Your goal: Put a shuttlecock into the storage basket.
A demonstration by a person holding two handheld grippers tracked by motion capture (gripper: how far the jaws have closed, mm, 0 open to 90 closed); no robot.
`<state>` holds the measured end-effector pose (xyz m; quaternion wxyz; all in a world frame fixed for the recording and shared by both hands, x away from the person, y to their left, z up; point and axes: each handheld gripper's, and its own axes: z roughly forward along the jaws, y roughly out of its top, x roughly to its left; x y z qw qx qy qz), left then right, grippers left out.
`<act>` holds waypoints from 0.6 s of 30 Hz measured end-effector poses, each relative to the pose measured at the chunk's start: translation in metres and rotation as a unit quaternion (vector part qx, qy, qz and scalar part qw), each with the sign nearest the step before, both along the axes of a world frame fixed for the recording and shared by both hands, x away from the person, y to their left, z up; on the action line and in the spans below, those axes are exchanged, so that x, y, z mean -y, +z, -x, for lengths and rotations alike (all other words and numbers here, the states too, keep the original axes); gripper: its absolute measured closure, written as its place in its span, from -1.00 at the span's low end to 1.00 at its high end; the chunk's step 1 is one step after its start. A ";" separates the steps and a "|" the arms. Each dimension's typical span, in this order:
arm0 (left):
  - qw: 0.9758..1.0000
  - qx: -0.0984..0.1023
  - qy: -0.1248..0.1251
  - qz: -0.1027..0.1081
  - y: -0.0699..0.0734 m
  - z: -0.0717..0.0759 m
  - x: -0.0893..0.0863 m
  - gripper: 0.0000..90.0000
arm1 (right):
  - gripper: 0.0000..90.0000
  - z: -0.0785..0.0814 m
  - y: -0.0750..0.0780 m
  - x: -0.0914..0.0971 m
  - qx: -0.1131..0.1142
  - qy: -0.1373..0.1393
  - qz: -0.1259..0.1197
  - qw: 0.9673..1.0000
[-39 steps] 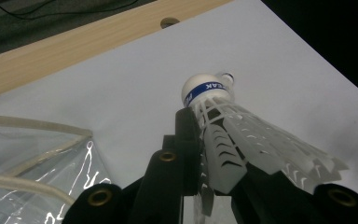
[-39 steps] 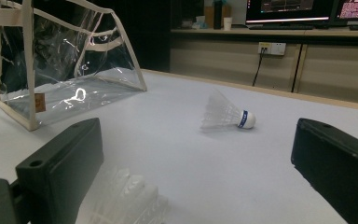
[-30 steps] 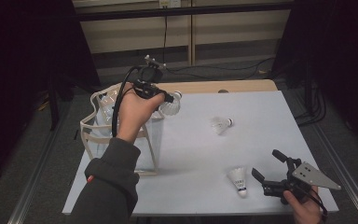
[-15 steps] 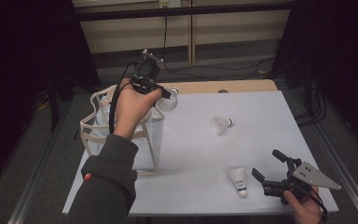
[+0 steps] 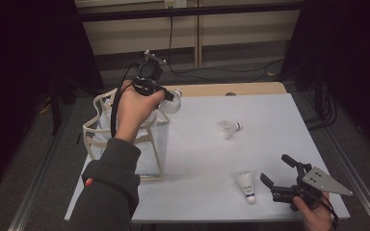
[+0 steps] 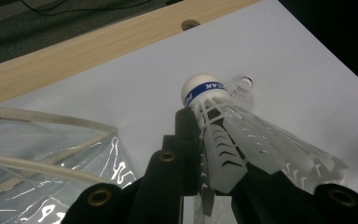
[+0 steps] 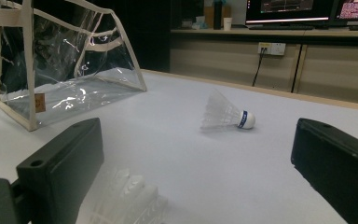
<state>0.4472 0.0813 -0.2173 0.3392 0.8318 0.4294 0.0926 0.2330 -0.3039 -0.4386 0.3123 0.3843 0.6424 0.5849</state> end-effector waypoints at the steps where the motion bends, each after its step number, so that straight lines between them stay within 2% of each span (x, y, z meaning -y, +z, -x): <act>1: 1.000 0.001 0.001 0.001 0.000 0.000 0.000 0.89 | -0.95 0.000 0.000 0.000 0.001 0.000 0.001 1.000; 18: 1.000 -0.004 0.018 -0.008 0.003 -0.005 -0.013 0.88 | -0.95 0.000 0.000 -0.001 -0.001 0.003 -0.001 1.000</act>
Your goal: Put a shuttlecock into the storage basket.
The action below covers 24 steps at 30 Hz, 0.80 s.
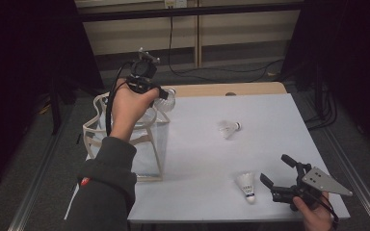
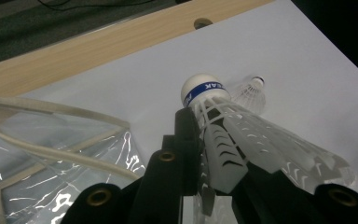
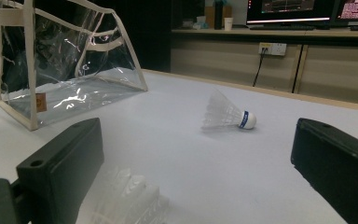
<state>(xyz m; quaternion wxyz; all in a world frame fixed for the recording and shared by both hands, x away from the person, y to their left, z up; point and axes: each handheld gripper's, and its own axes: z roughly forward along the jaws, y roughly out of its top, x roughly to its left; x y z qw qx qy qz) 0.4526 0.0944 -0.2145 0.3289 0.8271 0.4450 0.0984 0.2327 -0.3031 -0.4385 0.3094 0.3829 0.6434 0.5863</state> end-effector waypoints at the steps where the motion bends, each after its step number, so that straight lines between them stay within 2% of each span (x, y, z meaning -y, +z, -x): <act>1: 1.000 0.001 0.003 0.002 0.000 0.000 -0.001 0.88 | -0.95 0.000 0.000 0.000 0.001 0.000 0.002 1.000; 12: 1.000 0.003 0.020 0.013 0.003 -0.002 -0.013 0.88 | -0.95 0.000 0.000 -0.001 0.001 0.000 0.002 1.000; 24: 0.999 0.005 0.036 0.009 0.007 -0.003 -0.026 0.88 | -0.95 0.000 0.000 -0.001 0.001 -0.001 0.003 1.000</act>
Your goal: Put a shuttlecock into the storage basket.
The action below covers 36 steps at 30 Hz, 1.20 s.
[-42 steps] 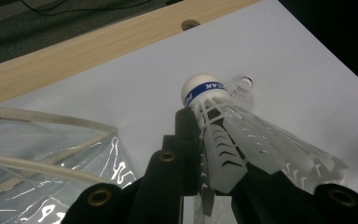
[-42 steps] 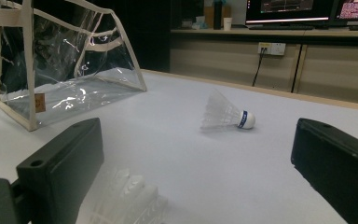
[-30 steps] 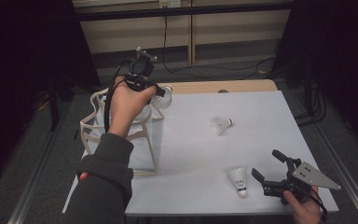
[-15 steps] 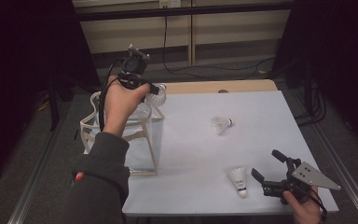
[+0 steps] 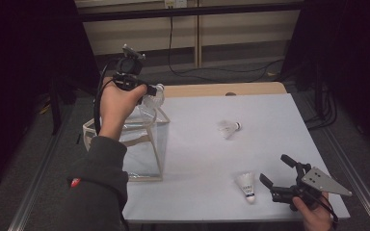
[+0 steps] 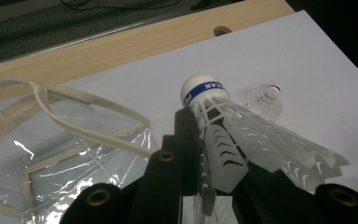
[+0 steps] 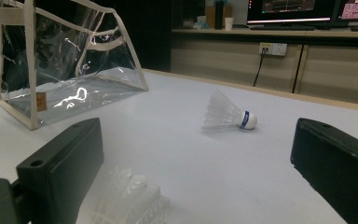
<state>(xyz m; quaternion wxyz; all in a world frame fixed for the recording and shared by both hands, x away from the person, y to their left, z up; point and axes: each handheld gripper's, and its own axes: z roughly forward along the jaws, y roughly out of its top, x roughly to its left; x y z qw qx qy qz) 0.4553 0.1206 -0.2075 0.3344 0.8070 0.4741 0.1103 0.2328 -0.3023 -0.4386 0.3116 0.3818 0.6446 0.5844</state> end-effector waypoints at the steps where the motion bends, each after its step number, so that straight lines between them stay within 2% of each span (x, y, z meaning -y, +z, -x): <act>1: 1.000 0.000 0.001 0.000 0.000 0.000 -0.001 0.88 | -0.95 0.000 0.000 0.000 -0.001 0.001 -0.001 1.000; 24: 1.000 -0.002 0.030 0.007 0.000 -0.006 -0.020 0.88 | -0.95 0.000 0.000 0.000 0.001 0.000 0.001 1.000; 27: 0.999 -0.004 0.036 0.000 -0.001 -0.008 -0.023 0.88 | -0.95 0.000 0.000 0.000 0.001 0.000 0.001 1.000; 36: 0.999 -0.007 0.048 -0.001 -0.003 -0.012 -0.031 0.88 | -0.95 0.000 0.001 0.001 0.001 -0.001 -0.003 1.000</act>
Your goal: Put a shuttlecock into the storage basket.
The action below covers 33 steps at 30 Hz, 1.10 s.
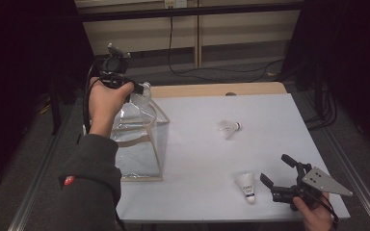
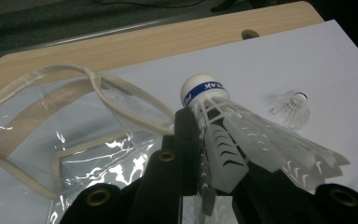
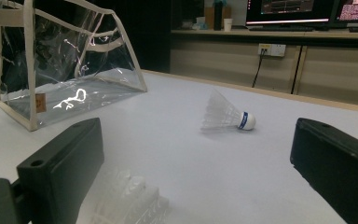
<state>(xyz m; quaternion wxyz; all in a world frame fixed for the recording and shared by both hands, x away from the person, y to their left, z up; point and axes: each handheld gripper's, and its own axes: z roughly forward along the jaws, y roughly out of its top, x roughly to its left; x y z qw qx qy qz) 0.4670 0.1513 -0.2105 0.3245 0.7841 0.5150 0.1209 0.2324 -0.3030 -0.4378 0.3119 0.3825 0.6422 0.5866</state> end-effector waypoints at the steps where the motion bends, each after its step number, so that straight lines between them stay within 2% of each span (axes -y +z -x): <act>1: 1.000 0.000 0.000 -0.002 0.000 0.000 -0.001 0.88 | -0.95 0.000 0.000 0.000 0.001 0.000 0.000 1.000; 5: 1.000 0.002 0.005 0.003 0.000 0.000 -0.007 0.88 | -0.95 0.000 0.000 0.000 0.000 0.000 0.000 1.000; 20: 1.000 0.001 0.023 0.002 -0.003 0.000 -0.025 0.87 | -0.95 0.000 0.000 0.000 0.001 0.000 0.001 1.000; 33: 0.999 -0.003 0.032 0.000 -0.006 0.000 -0.032 0.87 | -0.95 0.000 0.000 0.000 0.000 0.001 0.002 1.000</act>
